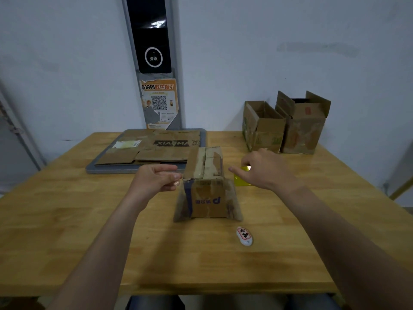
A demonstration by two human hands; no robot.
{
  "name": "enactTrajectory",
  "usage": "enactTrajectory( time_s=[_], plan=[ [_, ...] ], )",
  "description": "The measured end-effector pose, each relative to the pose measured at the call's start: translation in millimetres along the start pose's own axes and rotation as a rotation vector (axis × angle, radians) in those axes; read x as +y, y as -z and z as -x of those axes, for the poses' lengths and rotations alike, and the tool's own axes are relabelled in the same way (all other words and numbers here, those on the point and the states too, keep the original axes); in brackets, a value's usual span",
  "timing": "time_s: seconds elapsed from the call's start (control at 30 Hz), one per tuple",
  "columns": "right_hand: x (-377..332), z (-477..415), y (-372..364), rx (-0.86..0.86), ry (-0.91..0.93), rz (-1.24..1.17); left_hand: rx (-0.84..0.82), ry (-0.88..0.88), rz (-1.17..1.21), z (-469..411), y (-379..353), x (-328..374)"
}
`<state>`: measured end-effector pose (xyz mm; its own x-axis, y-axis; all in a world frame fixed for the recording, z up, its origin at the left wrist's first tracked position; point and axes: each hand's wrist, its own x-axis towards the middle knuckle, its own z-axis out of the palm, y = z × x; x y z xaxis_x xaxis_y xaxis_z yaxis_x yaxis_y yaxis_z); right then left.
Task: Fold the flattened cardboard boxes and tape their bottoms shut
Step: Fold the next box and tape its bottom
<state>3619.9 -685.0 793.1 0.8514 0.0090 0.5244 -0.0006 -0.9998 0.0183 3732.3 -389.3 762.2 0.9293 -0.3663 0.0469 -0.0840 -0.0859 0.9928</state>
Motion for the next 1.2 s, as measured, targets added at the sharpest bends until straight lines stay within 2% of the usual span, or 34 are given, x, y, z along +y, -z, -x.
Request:
enactTrajectory(
  time_s=[0.2, 0.33, 0.47, 0.57, 0.63, 0.7, 0.8, 0.93, 1.1, 1.2],
  plan=[
    [-1, 2, -21, -0.091, -0.063, -0.051, 0.036, -0.011, 0.033, -8, -12, -13],
    [-4, 3, -34, -0.172, -0.172, -0.120, 0.212, -0.057, -0.071, -12, -30, -26],
    [-9, 1, -39, -0.166, -0.081, -0.170, 0.425, -0.170, -0.233, -11, -50, -37],
    [-10, 0, -41, -0.214, -0.120, -0.305, 0.503, -0.280, -0.346, -13, -60, -42],
    [-11, -1, -45, -0.236, -0.149, -0.374, 0.505, -0.297, -0.431, -17, -64, -49],
    [-11, -2, -46, -0.238, -0.164, -0.418, 0.469, -0.193, -0.492, -23, -64, -59],
    [-10, -1, -46, -0.239, -0.175, -0.443, 0.369, -0.030, -0.461, -28, -62, -73],
    [-11, 0, -46, -0.239, -0.185, -0.451, 0.290, -0.040, -0.492, -36, -59, -73],
    [-11, 0, -47, -0.249, -0.211, -0.422, 0.424, -0.065, -0.493, -30, -44, -47],
    [-13, 1, -48, -0.228, -0.215, -0.421, 0.375, -0.136, -0.406, -25, -52, -22]
  ],
)
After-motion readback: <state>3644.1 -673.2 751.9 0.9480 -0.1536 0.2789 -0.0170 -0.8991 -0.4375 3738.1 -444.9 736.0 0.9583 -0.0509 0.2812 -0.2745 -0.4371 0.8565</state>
